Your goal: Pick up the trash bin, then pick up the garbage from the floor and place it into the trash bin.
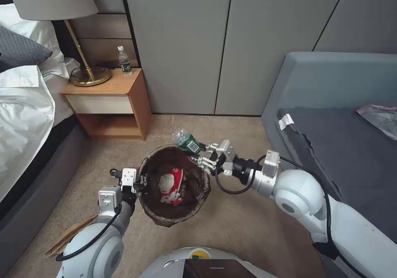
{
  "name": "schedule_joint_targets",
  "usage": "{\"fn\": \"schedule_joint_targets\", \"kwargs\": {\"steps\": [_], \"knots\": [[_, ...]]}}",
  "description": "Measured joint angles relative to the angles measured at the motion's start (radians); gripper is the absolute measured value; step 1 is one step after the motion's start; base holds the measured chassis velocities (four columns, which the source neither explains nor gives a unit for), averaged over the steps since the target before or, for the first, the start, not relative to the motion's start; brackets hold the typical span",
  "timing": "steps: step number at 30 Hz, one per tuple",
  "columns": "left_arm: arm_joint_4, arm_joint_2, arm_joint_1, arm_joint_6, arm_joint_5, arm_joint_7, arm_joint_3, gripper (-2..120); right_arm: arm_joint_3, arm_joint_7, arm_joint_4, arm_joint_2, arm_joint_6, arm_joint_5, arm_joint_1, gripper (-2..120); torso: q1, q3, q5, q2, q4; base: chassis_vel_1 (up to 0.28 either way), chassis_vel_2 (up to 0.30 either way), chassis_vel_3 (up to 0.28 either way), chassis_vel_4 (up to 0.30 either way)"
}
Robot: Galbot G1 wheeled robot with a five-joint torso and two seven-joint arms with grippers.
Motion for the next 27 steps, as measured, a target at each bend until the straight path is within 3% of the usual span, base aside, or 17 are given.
{"fn": "schedule_joint_targets", "kwargs": {"steps": [3,20,27], "knots": [[0.002,-0.003,-0.001,0.000,0.002,0.000,0.001,2,-0.095,0.013,-0.005,0.002,-0.016,-0.003,0.053,28,0.000,0.000,0.0000,0.000,0.0000,0.000,0.000,0.000,0.000],[0.007,-0.007,-0.005,0.000,0.006,0.000,0.005,2,-0.260,0.064,-0.018,0.021,-0.046,-0.038,0.108,28,0.000,0.000,0.0000,0.000,0.0001,0.000,0.000,0.000,0.000],[0.007,-0.008,-0.009,0.000,0.005,0.001,0.004,2,-0.273,0.086,-0.024,0.025,-0.048,-0.047,0.110,53,0.000,0.000,0.0001,0.000,0.0001,0.000,0.000,0.000,0.000]]}}
